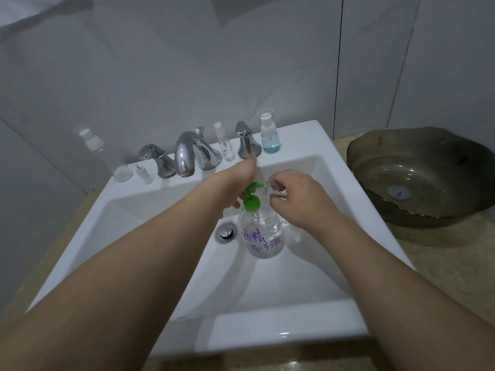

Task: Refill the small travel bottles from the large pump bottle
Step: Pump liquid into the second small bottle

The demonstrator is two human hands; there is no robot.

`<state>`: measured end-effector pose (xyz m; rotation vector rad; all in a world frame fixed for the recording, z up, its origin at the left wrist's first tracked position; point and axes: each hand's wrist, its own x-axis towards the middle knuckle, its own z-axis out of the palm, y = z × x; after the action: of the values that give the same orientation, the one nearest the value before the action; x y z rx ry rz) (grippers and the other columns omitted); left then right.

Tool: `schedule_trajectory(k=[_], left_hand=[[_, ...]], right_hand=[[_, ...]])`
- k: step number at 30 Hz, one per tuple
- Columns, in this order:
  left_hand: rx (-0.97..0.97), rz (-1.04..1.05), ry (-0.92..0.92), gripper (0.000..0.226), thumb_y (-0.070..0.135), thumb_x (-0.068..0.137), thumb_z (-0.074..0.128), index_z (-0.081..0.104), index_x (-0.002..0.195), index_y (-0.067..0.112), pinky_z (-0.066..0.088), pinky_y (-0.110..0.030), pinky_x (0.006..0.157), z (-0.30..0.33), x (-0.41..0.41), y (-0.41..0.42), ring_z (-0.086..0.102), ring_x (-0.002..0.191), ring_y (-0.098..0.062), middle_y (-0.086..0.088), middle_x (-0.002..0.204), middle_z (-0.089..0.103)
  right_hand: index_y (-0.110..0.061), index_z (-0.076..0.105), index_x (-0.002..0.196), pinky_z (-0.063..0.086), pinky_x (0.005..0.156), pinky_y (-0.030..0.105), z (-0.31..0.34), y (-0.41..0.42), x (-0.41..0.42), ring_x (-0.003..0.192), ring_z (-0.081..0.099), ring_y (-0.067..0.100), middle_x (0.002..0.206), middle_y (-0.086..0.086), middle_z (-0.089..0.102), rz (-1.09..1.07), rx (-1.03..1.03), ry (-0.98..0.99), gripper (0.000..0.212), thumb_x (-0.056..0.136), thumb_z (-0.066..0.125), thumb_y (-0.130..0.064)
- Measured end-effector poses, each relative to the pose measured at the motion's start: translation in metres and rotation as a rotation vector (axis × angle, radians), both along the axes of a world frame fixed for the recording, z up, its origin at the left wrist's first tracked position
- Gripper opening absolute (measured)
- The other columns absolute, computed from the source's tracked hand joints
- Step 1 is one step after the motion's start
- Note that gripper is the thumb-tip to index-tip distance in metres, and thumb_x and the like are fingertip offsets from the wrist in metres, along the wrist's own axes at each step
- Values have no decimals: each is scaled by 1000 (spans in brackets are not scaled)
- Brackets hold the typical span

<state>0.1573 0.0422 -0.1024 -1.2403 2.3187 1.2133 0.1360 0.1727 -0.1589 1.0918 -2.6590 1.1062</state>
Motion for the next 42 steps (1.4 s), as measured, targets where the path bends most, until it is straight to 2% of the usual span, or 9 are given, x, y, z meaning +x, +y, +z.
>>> schedule_trajectory(k=[3, 5, 8, 13, 22, 30, 34, 39, 42], left_hand=[[2, 3, -13, 68, 69, 90, 19, 57, 107, 15, 29, -54, 76, -1, 1, 2, 55, 103, -36, -4, 96, 61], [8, -9, 7, 59, 59, 96, 21, 53, 114, 13, 34, -40, 67, 0, 4, 5, 54, 93, -32, -3, 94, 60], [14, -39, 33, 42, 42, 101, 24, 50, 115, 12, 24, -31, 51, 1, 9, 11, 45, 69, -21, -5, 95, 58], [32, -43, 75, 25, 23, 103, 26, 47, 101, 9, 18, -29, 48, 0, 12, 18, 35, 56, -17, -5, 72, 45], [25, -34, 73, 32, 34, 103, 27, 43, 84, 14, 17, -29, 50, 6, 14, 19, 36, 62, -18, -4, 75, 45], [56, 1, 142, 38, 41, 101, 30, 53, 117, 14, 21, -30, 50, 13, 9, 11, 47, 73, -18, -7, 106, 56], [65, -9, 121, 31, 39, 103, 29, 48, 104, 14, 23, -29, 51, 13, 11, 16, 48, 82, -22, -4, 84, 53], [56, -27, 95, 32, 27, 102, 32, 42, 75, 14, 20, -26, 48, 6, 12, 18, 41, 61, -18, -4, 72, 51], [76, -23, 107, 31, 15, 101, 33, 43, 72, 9, 24, -15, 25, 3, 14, 19, 40, 56, -19, -8, 69, 49]], right_hand=[[-16, 64, 100, 44, 75, 30, 0, 0, -1, 90, 54, 19, 95, -1, 59, 0, 16, 0, 21, 80, 58, -17], [-14, 63, 97, 45, 76, 31, -1, 0, -1, 89, 54, 20, 94, 0, 59, -1, 17, -7, 19, 79, 58, -17], [-13, 64, 97, 47, 77, 34, -2, -1, -1, 89, 55, 22, 94, 1, 60, -1, 45, -17, 20, 77, 58, -16], [-14, 64, 94, 47, 74, 32, -4, 0, -1, 85, 56, 21, 91, -1, 62, -6, 91, -62, 18, 77, 58, -14], [-16, 62, 90, 49, 75, 33, -1, 0, -1, 84, 57, 21, 89, -2, 62, 3, 64, -76, 14, 77, 58, -13], [-14, 62, 91, 50, 74, 37, -3, -1, -2, 82, 56, 20, 90, -1, 60, -6, 6, 4, 15, 77, 57, -18], [-14, 62, 90, 50, 73, 36, -1, -2, -3, 81, 56, 20, 88, -1, 60, -6, 15, -9, 15, 76, 57, -17], [-14, 62, 92, 49, 72, 34, -3, -1, -3, 82, 56, 22, 89, -1, 61, -10, 60, -46, 16, 76, 58, -15], [-15, 62, 92, 49, 74, 35, -6, -1, -2, 83, 57, 22, 89, -1, 62, -5, 89, -85, 16, 76, 58, -14]])
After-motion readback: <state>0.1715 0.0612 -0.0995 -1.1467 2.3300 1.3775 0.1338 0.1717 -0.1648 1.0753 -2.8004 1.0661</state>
